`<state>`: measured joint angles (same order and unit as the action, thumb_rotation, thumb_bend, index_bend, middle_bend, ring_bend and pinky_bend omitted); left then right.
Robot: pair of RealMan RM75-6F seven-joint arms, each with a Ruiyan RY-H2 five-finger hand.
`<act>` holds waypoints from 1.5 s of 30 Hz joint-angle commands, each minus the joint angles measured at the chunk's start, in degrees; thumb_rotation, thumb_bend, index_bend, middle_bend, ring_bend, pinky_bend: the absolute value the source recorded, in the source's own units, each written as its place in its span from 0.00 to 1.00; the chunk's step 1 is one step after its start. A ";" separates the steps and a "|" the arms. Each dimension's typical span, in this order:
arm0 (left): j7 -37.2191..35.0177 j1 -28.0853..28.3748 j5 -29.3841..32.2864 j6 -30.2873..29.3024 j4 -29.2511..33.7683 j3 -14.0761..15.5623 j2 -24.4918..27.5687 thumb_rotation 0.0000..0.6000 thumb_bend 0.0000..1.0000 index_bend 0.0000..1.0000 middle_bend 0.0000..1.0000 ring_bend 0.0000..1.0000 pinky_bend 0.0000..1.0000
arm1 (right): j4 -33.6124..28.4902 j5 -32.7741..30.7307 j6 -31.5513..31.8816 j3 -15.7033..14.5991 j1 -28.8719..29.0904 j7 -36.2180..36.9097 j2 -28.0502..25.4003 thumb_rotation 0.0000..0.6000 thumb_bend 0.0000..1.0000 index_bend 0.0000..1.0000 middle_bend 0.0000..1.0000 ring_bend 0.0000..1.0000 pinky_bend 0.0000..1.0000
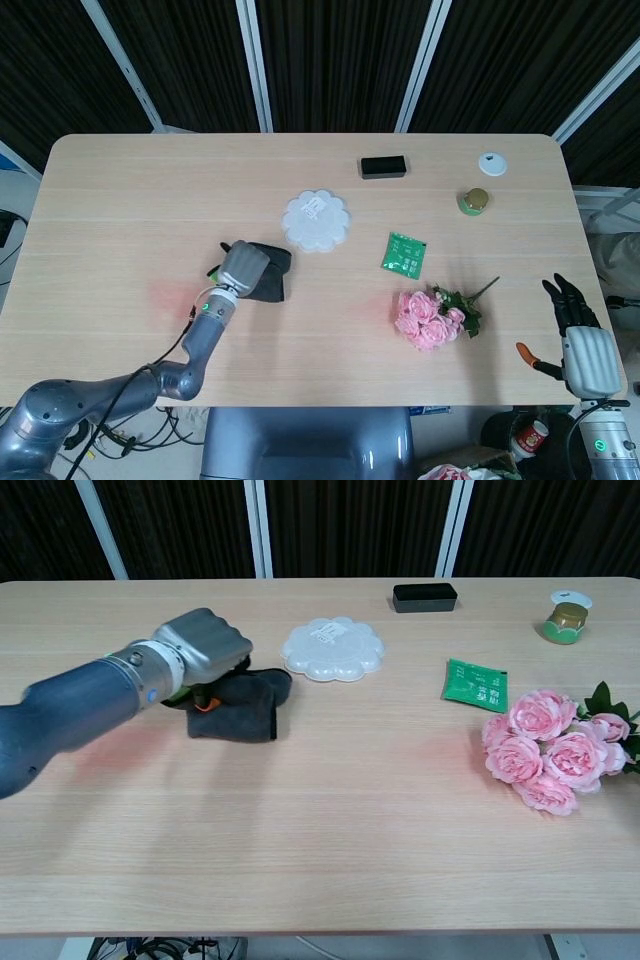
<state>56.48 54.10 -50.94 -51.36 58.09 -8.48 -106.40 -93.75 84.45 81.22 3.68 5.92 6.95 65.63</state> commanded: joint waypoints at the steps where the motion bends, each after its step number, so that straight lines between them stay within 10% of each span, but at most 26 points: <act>1: -1.35 -1.94 0.85 -0.44 -0.69 0.40 2.96 1.00 0.48 0.64 0.75 0.67 0.73 | -0.08 0.04 0.09 -0.02 -0.04 -0.07 0.00 1.00 0.13 0.00 0.00 0.00 0.19; 20: -12.45 -6.32 -2.28 -4.54 3.17 -1.84 12.74 1.00 0.38 0.53 0.62 0.58 0.67 | -0.36 0.38 0.24 -0.27 -0.15 -0.69 0.08 1.00 0.13 0.00 0.00 0.00 0.19; 28: -6.32 -6.72 1.37 -4.41 4.42 -0.75 12.23 1.00 0.07 0.01 0.01 0.06 0.13 | -0.41 0.16 0.23 -0.16 -0.17 -0.56 -0.03 1.00 0.13 0.00 0.00 0.00 0.19; 45: -21.83 -17.72 -8.75 -18.68 28.15 0.72 24.65 1.00 0.04 0.00 0.00 0.00 0.05 | -0.07 0.20 -0.03 -0.27 -0.04 -1.39 0.01 1.00 0.13 0.00 0.00 0.00 0.19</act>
<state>38.57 39.97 -55.81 -66.14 81.96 -9.44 -85.44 -93.80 84.66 81.24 3.45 5.87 5.71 65.62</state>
